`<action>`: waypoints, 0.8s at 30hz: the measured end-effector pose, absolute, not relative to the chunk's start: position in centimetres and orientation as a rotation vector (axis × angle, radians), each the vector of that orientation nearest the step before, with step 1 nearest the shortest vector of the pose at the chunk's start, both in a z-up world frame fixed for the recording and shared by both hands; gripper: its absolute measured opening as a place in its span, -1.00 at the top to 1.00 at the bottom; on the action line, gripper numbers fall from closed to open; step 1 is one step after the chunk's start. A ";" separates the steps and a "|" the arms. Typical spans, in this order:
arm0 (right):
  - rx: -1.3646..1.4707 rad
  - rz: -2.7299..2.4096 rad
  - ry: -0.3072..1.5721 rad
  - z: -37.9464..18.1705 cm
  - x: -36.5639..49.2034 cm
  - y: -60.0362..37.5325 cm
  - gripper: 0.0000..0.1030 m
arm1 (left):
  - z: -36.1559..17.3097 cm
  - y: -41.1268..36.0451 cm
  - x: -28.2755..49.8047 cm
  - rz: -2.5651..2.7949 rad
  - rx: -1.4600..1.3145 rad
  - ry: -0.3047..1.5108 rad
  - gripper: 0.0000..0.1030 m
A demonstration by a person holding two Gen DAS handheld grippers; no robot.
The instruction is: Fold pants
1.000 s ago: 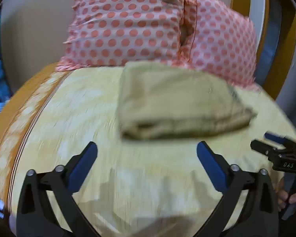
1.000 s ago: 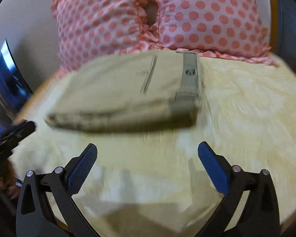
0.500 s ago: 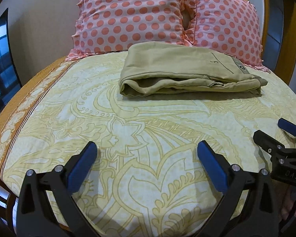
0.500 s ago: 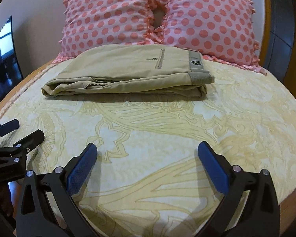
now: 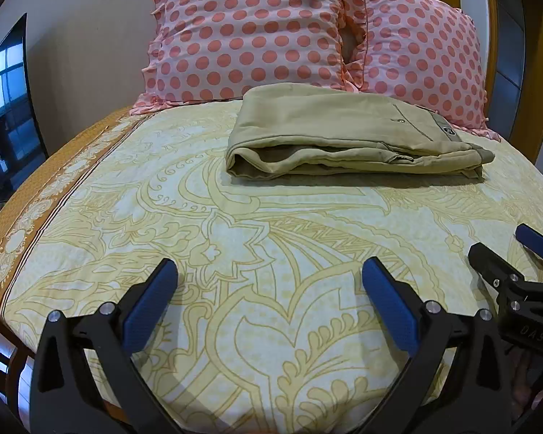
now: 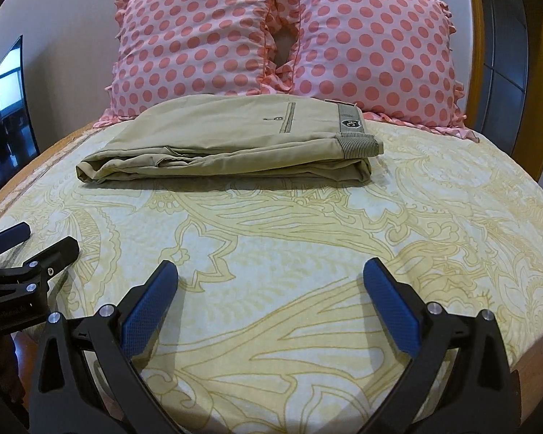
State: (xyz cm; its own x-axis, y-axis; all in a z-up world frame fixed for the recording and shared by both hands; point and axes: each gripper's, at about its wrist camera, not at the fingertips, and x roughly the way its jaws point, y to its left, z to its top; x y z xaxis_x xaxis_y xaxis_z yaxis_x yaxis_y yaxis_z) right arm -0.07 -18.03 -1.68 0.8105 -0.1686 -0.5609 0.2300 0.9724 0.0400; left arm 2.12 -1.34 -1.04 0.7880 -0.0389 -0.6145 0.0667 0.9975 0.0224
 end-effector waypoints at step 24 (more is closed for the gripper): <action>0.107 -0.211 0.592 -1.7 0.0 -18.3 -0.97 | -0.9 -1.3 2.3 -0.056 0.042 0.663 -0.97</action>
